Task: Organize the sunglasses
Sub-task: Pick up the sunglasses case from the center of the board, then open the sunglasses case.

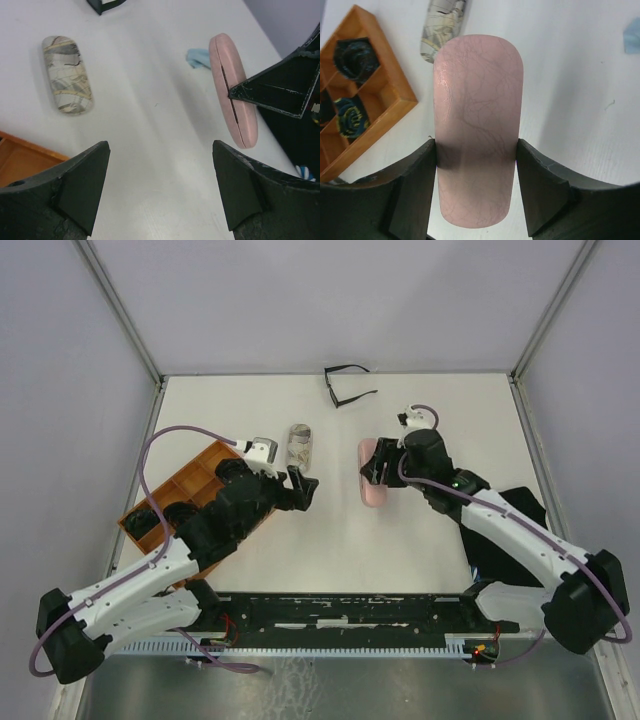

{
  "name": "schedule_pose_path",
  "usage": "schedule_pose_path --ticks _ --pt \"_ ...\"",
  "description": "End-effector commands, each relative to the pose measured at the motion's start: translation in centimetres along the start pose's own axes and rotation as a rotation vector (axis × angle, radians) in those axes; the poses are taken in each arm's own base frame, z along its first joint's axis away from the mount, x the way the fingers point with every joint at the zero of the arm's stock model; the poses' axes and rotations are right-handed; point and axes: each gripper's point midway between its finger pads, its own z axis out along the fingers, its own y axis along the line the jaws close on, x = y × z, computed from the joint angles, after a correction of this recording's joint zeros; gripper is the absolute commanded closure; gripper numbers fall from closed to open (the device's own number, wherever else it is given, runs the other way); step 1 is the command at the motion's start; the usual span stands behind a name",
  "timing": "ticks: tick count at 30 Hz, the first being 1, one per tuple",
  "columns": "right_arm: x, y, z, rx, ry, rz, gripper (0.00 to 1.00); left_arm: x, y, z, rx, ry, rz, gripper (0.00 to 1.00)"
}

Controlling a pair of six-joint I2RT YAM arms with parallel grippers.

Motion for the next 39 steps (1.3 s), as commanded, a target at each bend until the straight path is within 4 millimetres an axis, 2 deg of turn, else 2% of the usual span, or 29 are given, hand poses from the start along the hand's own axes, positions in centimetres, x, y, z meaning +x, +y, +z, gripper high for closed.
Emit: schedule_pose_path --ticks 1,5,10,12,16,19,20,22,26,39 --pt "-5.0 4.1 -4.4 -0.22 -0.114 -0.121 1.0 -3.2 -4.1 -0.7 0.211 -0.112 -0.021 0.1" --pt "-5.9 6.3 -7.4 -0.384 -0.222 -0.22 1.0 -4.3 -6.5 -1.4 0.344 -0.149 -0.026 0.1" --pt "-7.0 9.2 -12.5 -0.589 -0.367 -0.32 1.0 -6.4 -8.6 -3.1 0.468 -0.218 -0.025 0.02" --pt "-7.1 10.9 -14.7 -0.704 -0.407 -0.377 1.0 -7.6 -9.7 -4.5 0.541 -0.264 -0.012 0.01" --pt "-7.1 14.2 -19.4 -0.945 -0.476 -0.452 1.0 -10.3 -12.3 -8.7 0.743 -0.393 0.023 0.0" --pt "-7.3 16.4 -22.9 -1.125 -0.525 -0.478 1.0 -11.7 -14.0 -11.5 0.879 -0.454 0.053 0.0" --pt "-7.6 17.3 -24.6 -1.209 -0.556 -0.503 1.0 -12.0 -14.4 -12.3 0.917 -0.466 0.057 0.0" --pt "-7.7 18.2 -26.6 -1.302 -0.578 -0.527 1.0 -12.4 -15.3 -13.6 0.988 -0.488 0.074 0.0" --pt "-7.9 19.0 -27.8 -1.382 -0.575 -0.546 1.0 -12.7 -16.5 -14.8 1.073 -0.496 0.113 0.0" --pt "-7.5 18.7 -26.5 -1.341 -0.551 -0.559 1.0 -13.8 -17.9 -14.3 1.12 -0.508 0.141 0.01"
